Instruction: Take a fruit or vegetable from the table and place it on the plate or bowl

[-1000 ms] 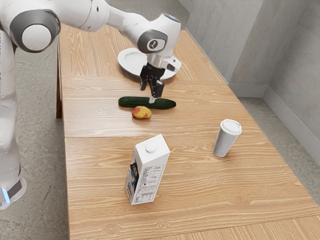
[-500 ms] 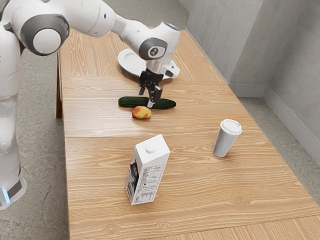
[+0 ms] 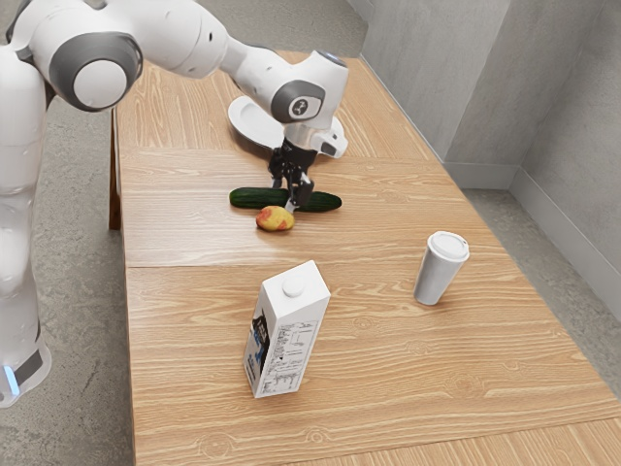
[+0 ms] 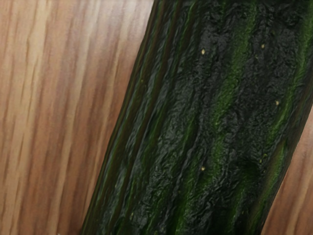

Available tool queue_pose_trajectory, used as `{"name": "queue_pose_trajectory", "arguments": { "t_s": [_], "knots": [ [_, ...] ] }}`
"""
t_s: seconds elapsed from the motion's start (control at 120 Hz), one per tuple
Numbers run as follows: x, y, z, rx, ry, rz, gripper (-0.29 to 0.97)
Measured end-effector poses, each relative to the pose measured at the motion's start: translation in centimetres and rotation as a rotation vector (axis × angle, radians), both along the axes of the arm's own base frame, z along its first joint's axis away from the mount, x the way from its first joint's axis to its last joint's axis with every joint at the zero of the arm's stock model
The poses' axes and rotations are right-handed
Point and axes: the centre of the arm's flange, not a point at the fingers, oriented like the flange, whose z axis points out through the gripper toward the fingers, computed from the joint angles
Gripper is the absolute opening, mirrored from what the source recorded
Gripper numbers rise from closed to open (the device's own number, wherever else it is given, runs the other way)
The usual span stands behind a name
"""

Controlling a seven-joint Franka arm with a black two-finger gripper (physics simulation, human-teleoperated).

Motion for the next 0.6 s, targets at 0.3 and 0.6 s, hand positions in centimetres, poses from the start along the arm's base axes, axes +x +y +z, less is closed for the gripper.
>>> {"name": "queue_pose_trajectory", "arguments": {
  "t_s": [0.3,0.6],
  "knots": [
    [0.1,0.3,-0.3,0.006,0.005,0.003,0.23],
    [-0.7,1.9,18.4,0.074,-0.273,0.012,0.2]
  ]
}}
